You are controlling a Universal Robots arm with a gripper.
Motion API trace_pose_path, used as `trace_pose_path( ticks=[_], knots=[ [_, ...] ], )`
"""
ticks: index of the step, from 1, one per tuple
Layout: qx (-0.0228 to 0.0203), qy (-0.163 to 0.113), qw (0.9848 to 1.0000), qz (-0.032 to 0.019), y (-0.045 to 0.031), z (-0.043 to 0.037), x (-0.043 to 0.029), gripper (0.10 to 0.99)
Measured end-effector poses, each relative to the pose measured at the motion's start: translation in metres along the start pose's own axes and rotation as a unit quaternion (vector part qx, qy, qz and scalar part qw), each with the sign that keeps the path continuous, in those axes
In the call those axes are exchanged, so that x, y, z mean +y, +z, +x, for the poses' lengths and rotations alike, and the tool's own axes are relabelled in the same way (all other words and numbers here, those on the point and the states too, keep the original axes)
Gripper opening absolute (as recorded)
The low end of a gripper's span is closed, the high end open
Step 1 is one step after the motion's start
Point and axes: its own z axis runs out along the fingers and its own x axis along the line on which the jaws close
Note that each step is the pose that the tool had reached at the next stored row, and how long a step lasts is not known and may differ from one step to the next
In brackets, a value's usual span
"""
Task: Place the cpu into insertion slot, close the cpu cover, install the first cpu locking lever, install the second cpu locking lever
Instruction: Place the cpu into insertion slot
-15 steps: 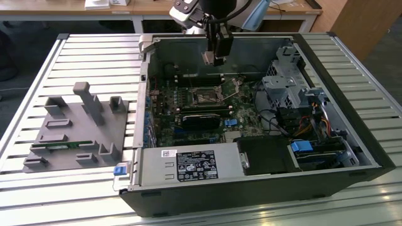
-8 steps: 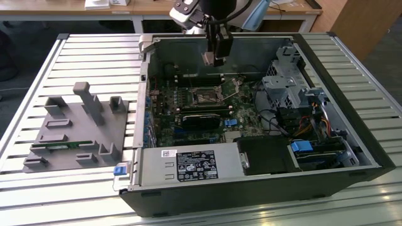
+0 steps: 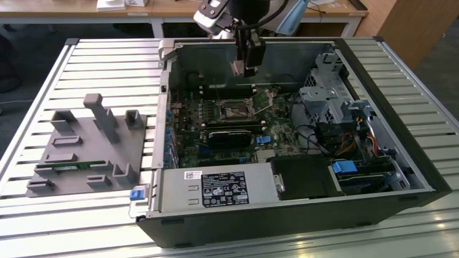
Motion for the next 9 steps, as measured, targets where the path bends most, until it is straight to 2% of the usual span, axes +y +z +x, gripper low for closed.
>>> trace_pose_path(
  ticks=[9],
  knots=[
    [-0.0012,0.000,1.0000,0.0002,0.0033,0.0000,-0.0003,0.541]
  ],
)
